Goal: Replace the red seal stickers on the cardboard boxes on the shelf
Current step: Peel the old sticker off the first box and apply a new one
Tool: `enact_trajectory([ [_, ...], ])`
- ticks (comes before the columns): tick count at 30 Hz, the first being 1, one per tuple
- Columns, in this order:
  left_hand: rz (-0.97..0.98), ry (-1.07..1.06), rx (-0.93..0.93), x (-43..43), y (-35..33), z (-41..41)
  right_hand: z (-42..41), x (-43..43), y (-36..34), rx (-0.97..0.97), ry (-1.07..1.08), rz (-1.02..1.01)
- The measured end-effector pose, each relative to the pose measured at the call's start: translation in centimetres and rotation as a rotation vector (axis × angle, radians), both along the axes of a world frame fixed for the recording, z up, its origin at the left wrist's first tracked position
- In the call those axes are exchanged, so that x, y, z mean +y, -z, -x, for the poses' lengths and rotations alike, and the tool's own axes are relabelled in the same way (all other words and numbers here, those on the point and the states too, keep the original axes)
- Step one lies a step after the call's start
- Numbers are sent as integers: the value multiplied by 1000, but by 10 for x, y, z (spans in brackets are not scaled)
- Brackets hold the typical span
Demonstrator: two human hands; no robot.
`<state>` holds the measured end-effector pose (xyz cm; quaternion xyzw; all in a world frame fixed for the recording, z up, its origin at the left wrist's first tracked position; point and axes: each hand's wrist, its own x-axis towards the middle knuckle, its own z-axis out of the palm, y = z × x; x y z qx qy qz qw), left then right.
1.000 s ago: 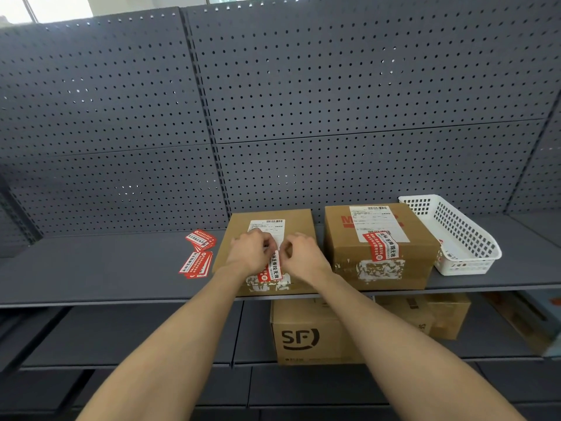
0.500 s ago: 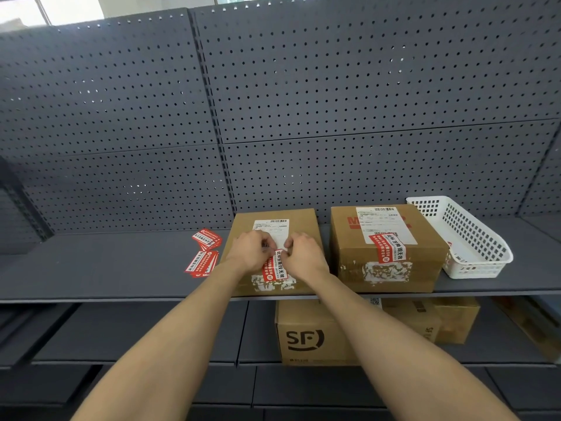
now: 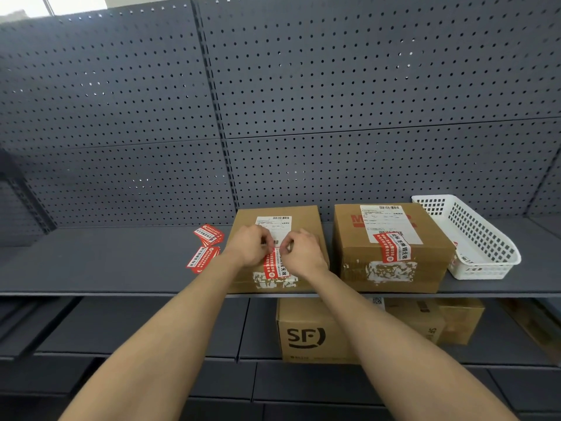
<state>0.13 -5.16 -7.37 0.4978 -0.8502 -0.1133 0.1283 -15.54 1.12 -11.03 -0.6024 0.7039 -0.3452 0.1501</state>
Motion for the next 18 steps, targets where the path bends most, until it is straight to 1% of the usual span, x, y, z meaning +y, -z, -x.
enact_trajectory([
  [2, 5, -1, -25, 1, -2, 1, 0, -1, 0, 17, -8, -18],
  [6, -66, 40, -61, 1, -13, -2, -1, -4, -1, 31, 7, -32],
  [9, -63, 56, -115, 2, -13, -2, -2, -3, -2, 46, 6, -35],
  [12, -38, 40, -103, 2, -10, -1, 2, 0, -6, 66, -12, -45],
  [15, -36, 68, -110, 2, -10, -1, 9, 4, -8, 123, -70, -104],
  [17, -38, 69, -102, 0, -10, -1, 11, 4, -5, 171, -74, -99],
  [18, -37, 67, -96, 0, -10, -1, 11, 5, -2, 161, -73, -97],
])
